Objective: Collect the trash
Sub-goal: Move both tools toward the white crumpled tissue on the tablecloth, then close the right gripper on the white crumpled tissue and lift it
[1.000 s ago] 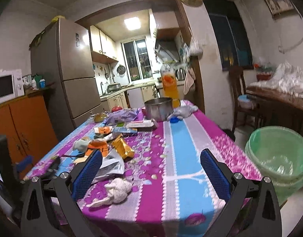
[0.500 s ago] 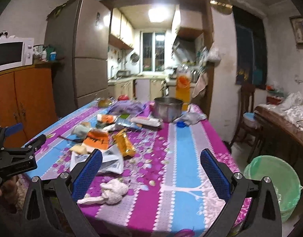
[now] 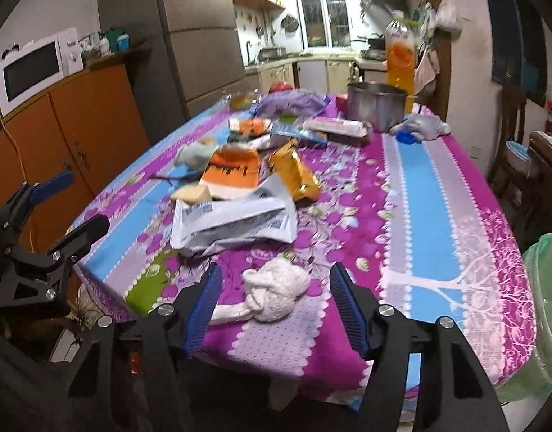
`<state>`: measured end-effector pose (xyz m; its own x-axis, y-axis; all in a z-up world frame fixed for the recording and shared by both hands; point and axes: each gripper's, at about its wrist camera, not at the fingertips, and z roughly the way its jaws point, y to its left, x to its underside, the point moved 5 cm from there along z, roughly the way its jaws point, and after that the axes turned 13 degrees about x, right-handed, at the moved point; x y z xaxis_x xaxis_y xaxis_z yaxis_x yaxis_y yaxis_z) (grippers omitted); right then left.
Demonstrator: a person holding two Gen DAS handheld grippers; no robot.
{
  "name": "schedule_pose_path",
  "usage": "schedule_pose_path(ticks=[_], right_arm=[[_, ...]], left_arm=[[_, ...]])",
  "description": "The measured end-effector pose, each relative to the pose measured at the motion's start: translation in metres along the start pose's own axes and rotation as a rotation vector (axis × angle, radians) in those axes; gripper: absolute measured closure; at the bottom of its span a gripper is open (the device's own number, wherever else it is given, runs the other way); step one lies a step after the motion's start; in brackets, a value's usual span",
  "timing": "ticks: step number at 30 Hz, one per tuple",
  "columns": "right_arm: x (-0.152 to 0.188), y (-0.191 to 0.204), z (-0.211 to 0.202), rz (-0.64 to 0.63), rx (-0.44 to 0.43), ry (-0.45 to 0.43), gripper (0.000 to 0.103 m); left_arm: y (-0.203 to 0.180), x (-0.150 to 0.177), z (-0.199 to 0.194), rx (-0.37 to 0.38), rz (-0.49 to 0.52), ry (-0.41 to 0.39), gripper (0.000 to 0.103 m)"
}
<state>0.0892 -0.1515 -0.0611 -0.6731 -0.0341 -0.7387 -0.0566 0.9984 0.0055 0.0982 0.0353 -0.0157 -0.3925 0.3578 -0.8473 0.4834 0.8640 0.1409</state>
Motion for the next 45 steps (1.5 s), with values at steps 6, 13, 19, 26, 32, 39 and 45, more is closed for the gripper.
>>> schedule_pose_path(ticks=[6, 13, 19, 26, 32, 39, 45], right_arm=[[0.005, 0.009, 0.015, -0.016, 0.012, 0.068, 0.040], [0.009, 0.009, 0.021, -0.017, 0.025, 0.110, 0.040], [0.011, 0.013, 0.030, -0.032, 0.033, 0.134, 0.040], [0.012, 0.016, 0.037, -0.023, 0.025, 0.155, 0.040], [0.012, 0.019, 0.042, -0.030, 0.020, 0.169, 0.042], [0.011, 0.020, 0.049, -0.024, 0.009, 0.179, 0.064], [0.010, 0.018, 0.050, -0.012, 0.004, 0.172, 0.070]], left_arm=[[0.000, 0.011, 0.012, 0.040, -0.021, 0.047, 0.005], [-0.001, 0.017, 0.020, 0.068, -0.035, 0.070, 0.005], [-0.003, 0.020, 0.031, 0.094, -0.027, 0.101, 0.005], [0.003, 0.023, 0.043, 0.116, -0.049, 0.145, 0.005], [0.005, 0.022, 0.047, 0.077, -0.070, 0.163, 0.005], [0.006, 0.023, 0.051, 0.047, -0.064, 0.183, 0.005], [0.010, 0.025, 0.055, 0.022, -0.077, 0.204, 0.005]])
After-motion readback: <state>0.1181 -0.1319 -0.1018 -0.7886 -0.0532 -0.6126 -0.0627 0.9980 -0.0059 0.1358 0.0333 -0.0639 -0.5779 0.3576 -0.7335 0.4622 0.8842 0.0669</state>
